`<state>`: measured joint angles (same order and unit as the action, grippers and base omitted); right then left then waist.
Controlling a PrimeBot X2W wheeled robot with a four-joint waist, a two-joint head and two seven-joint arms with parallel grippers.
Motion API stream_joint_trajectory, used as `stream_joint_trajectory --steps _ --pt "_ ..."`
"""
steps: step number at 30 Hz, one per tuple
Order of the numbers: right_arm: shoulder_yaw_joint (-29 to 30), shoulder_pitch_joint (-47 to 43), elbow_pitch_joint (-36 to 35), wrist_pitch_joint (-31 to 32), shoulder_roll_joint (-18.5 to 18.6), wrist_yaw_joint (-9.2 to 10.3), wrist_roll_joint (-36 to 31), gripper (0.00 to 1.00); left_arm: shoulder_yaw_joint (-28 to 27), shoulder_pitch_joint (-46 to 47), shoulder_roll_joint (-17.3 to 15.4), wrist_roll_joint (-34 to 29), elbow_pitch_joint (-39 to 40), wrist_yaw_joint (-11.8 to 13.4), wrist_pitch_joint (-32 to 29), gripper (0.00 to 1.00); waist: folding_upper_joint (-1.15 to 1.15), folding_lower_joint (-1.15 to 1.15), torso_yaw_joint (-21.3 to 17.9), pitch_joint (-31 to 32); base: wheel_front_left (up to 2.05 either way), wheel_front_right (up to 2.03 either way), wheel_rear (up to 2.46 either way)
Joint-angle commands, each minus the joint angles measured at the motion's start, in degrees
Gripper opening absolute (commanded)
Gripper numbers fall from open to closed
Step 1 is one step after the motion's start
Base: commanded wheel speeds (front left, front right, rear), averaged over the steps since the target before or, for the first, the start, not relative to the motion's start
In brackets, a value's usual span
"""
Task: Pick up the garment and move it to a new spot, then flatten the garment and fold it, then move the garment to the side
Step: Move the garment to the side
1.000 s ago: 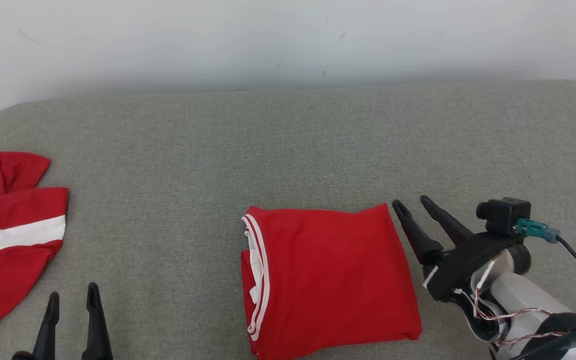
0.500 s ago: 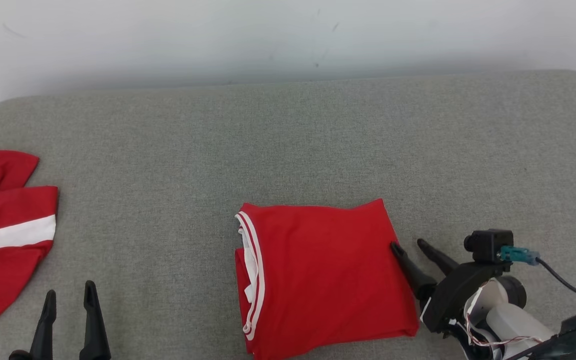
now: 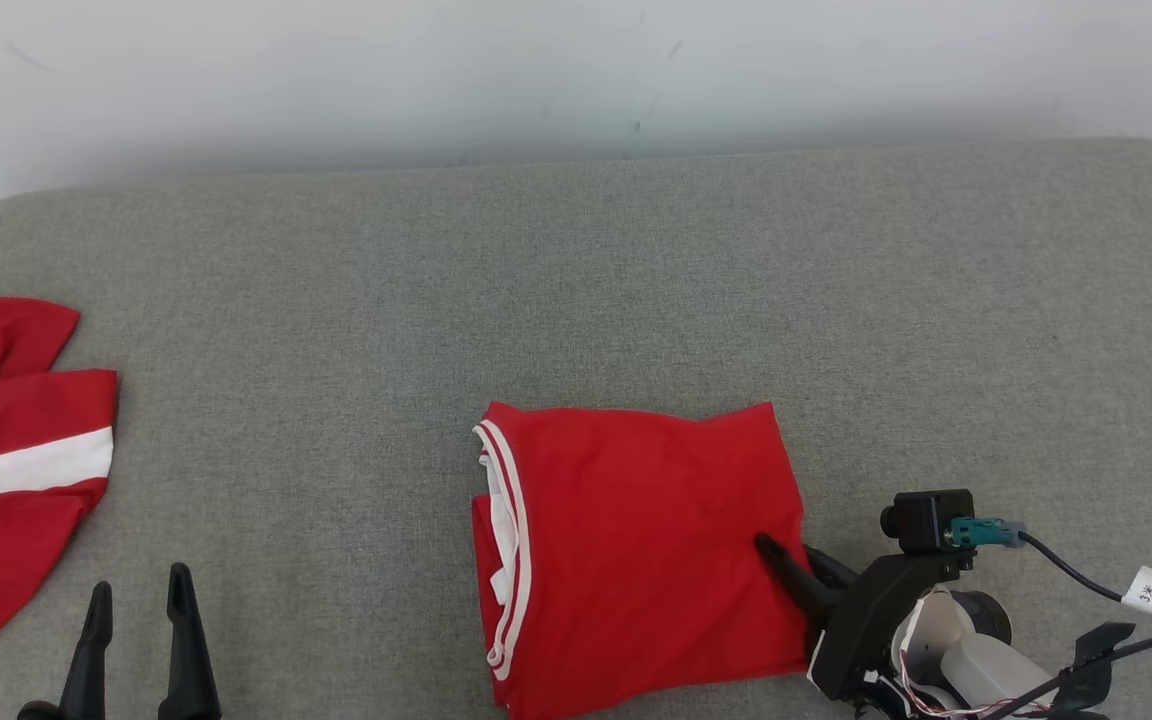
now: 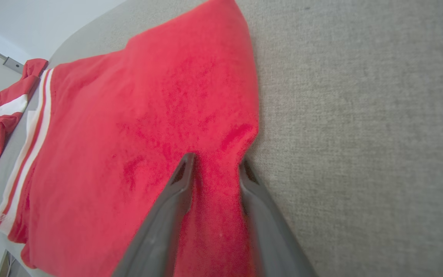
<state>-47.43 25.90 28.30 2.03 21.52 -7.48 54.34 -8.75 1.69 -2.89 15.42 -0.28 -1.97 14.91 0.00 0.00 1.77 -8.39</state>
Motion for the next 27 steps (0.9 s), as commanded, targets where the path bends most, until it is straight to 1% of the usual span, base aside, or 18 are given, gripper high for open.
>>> stream_joint_trajectory --steps 1,5,11,19,27 --pt "-0.22 0.0 0.25 -0.12 -0.3 -0.03 -0.18 0.0 -0.12 0.17 -0.02 -0.22 -0.22 -0.12 0.21 1.0 0.0 0.0 0.04 -0.01 0.0 0.0 0.0" --pt "0.33 1.09 0.59 -1.29 -0.37 -0.03 -0.36 0.0 -0.12 0.43 -0.02 -0.2 -0.41 0.02 0.21 1.0 0.0 0.0 0.22 0.05 0.0 0.0 0.0" --pt "1.34 3.27 0.46 -3.38 0.95 -0.03 -1.31 0.0 -0.59 0.01 -0.02 -0.13 -0.18 0.19 0.21 1.0 0.0 0.0 0.14 0.21 0.0 0.0 0.0" --pt "3.16 9.58 1.34 -4.75 3.47 -0.03 -3.24 0.0 -0.92 0.41 -0.02 -0.51 0.35 0.22 0.2 1.0 0.0 0.0 -1.22 -0.76 0.0 0.0 0.0" --pt "6.25 17.45 5.74 -6.49 6.82 -0.03 -4.03 0.0 -1.89 1.88 -0.01 -1.61 2.34 -0.42 0.21 1.0 0.0 0.0 -3.13 -4.43 0.0 0.0 0.0"
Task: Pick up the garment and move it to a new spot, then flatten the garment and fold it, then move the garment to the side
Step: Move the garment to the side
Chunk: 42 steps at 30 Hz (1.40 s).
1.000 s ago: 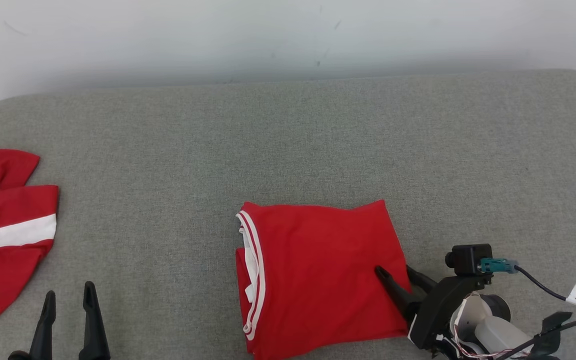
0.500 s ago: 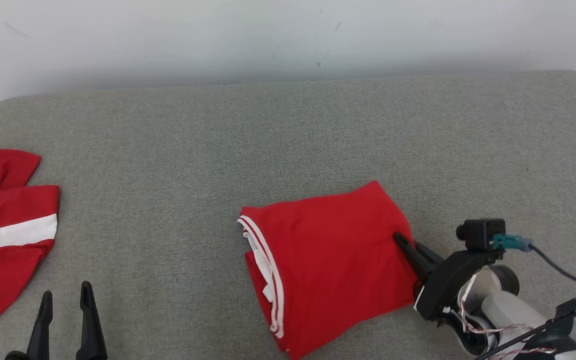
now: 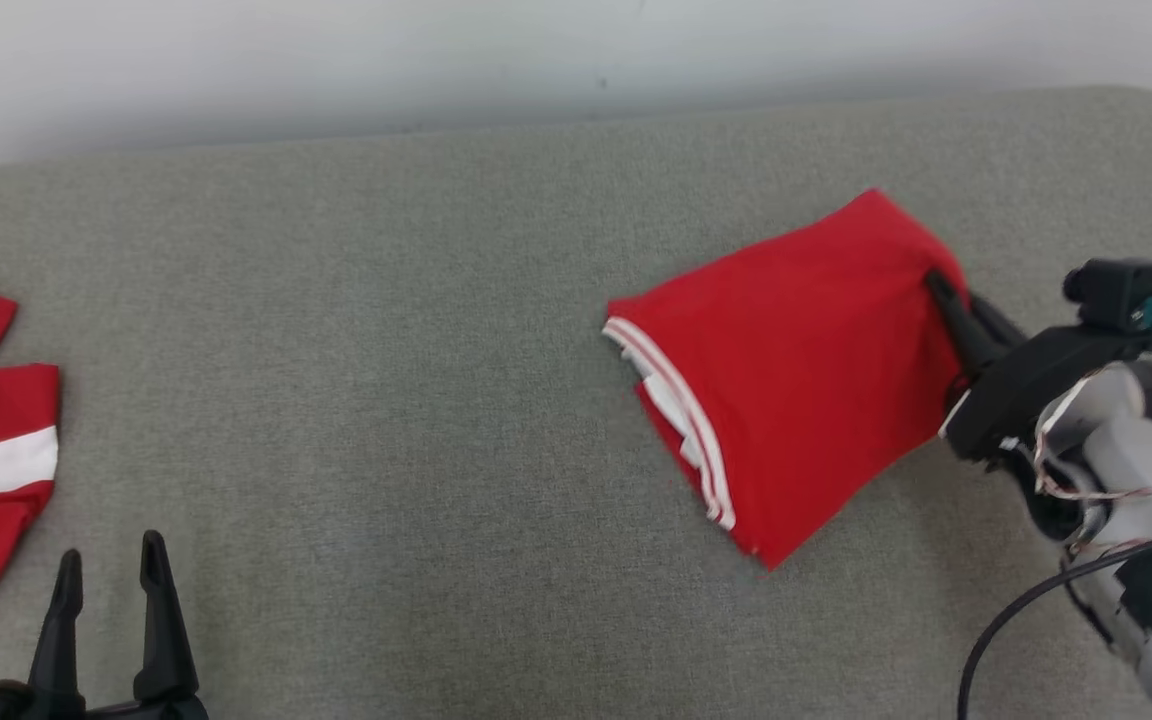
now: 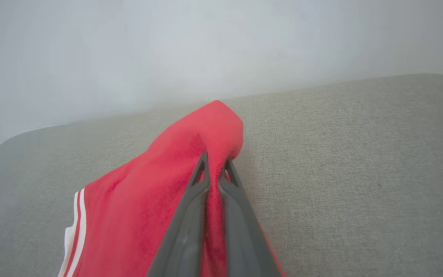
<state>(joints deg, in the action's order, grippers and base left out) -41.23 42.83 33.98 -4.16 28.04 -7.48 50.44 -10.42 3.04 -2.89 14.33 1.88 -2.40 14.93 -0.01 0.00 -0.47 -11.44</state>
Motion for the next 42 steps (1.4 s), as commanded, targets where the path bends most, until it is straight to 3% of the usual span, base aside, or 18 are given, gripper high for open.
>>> stream_joint_trajectory --steps 1,18,29,41,42 --pt "0.29 1.38 0.73 -0.56 0.73 -0.03 -0.33 0.0 -0.33 0.65 -0.03 -0.66 0.52 -0.15 0.18 1.0 0.01 0.0 -1.09 -1.9 0.0 0.0 0.0" --pt "3.23 15.82 11.24 -3.74 7.92 -0.03 -2.33 0.0 -3.88 2.82 -1.71 -3.49 5.71 -1.92 0.2 1.0 0.01 0.0 -4.19 -10.43 0.0 0.0 0.0" --pt "1.54 24.51 16.22 -3.25 12.59 -0.02 -6.48 0.0 -5.08 3.04 -3.7 -3.9 8.39 -1.9 0.17 1.0 0.01 0.0 -5.14 -14.82 0.0 0.0 0.0" --pt "-0.53 28.39 20.68 -2.9 12.97 -0.02 -8.39 0.0 -5.21 3.12 -4.67 -3.45 9.64 -1.42 -0.05 1.0 0.01 0.0 -5.04 -16.14 0.0 0.0 0.0" --pt "-0.68 28.59 21.09 -3.04 12.81 -0.02 -8.65 0.22 -5.18 3.14 -4.67 -3.41 9.6 -1.3 -0.05 1.0 0.01 0.0 -5.02 -16.12 0.0 0.0 0.0"
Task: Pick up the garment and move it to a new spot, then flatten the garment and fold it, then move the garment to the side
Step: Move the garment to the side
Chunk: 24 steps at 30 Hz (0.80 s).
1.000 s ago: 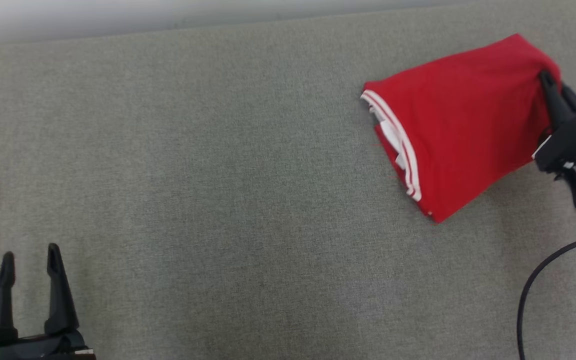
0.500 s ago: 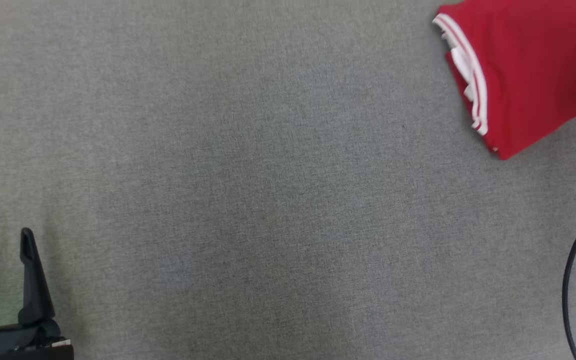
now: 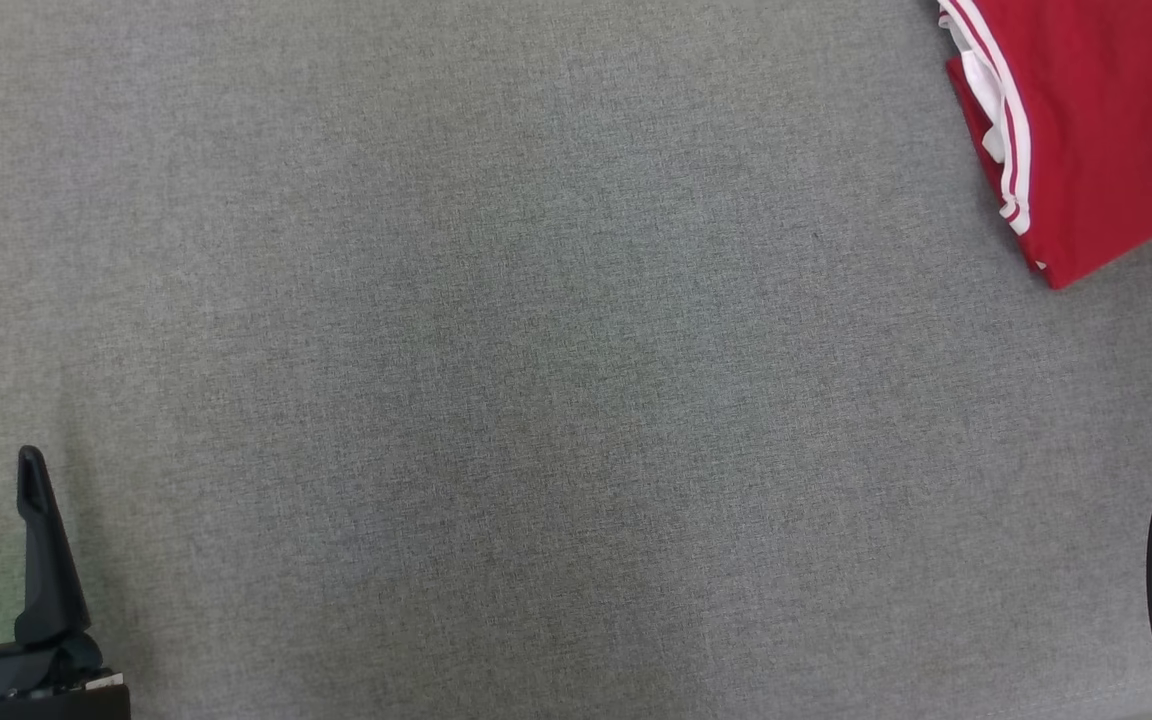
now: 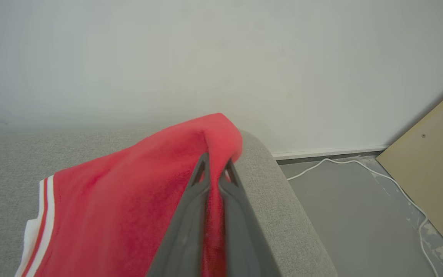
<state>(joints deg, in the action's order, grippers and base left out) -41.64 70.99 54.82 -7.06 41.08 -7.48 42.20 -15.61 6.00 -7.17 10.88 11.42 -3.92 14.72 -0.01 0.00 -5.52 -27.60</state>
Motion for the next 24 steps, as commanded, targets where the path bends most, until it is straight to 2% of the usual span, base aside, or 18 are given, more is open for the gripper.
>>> stream_joint_trajectory --steps 1,3,4,13,24 --pt "-0.31 0.52 0.65 -0.26 -0.42 -0.02 -0.28 0.34 -0.01 0.14 -0.4 0.11 -0.02 0.28 0.16 1.0 0.01 0.0 0.05 0.08 0.0 0.0 0.0" --pt "-0.59 0.47 1.68 0.31 -0.57 -0.02 -0.19 0.93 -0.07 0.05 -0.4 0.19 -0.22 0.4 0.16 1.0 0.01 0.0 0.03 0.2 0.0 0.0 0.0" --pt "-0.84 0.58 2.09 0.37 -0.62 -0.03 -0.45 1.0 -0.06 0.01 -0.39 0.22 -0.31 0.49 0.17 1.0 0.01 0.0 0.02 0.27 0.0 0.0 0.0" --pt "-1.69 1.47 3.1 -3.05 -2.02 -0.03 -1.21 1.0 0.35 0.06 -0.12 0.55 -1.27 0.73 0.25 1.0 0.01 0.0 -0.11 2.01 0.0 0.0 0.0" --pt "1.61 -3.35 -3.23 -8.08 -6.7 -0.03 2.33 1.0 1.23 -1.24 1.73 1.68 -4.81 0.63 0.37 1.0 0.01 0.0 0.67 9.0 0.0 0.0 0.0"
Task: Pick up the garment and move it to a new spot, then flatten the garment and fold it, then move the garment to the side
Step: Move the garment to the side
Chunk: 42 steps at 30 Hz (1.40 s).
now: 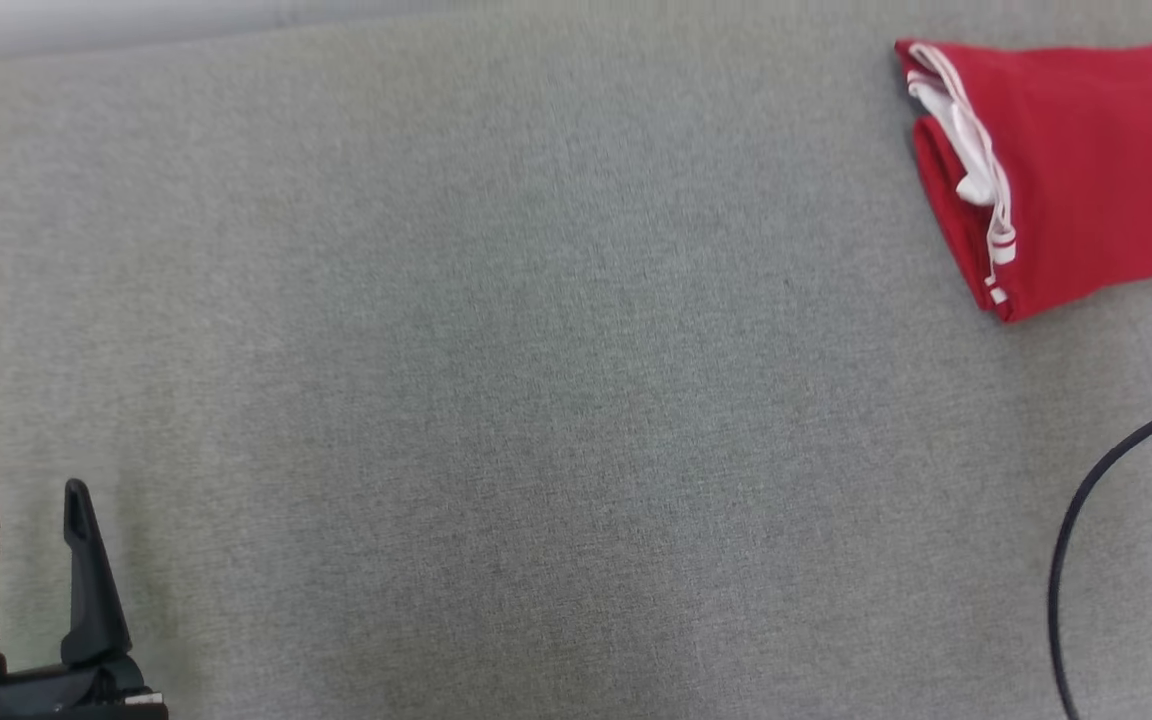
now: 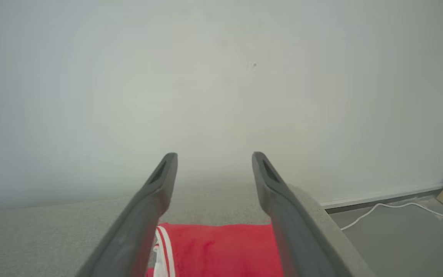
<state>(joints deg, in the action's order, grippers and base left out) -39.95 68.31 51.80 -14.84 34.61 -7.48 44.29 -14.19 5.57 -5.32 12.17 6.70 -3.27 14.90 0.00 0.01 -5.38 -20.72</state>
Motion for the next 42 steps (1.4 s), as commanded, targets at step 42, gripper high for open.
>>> stream_joint_trajectory --steps 42 --pt "18.78 -49.55 -32.68 -0.42 -19.28 -0.03 -18.52 1.0 3.23 -8.17 2.4 1.27 -4.15 1.68 0.21 1.0 0.0 -0.01 2.97 19.19 0.0 0.0 0.0"
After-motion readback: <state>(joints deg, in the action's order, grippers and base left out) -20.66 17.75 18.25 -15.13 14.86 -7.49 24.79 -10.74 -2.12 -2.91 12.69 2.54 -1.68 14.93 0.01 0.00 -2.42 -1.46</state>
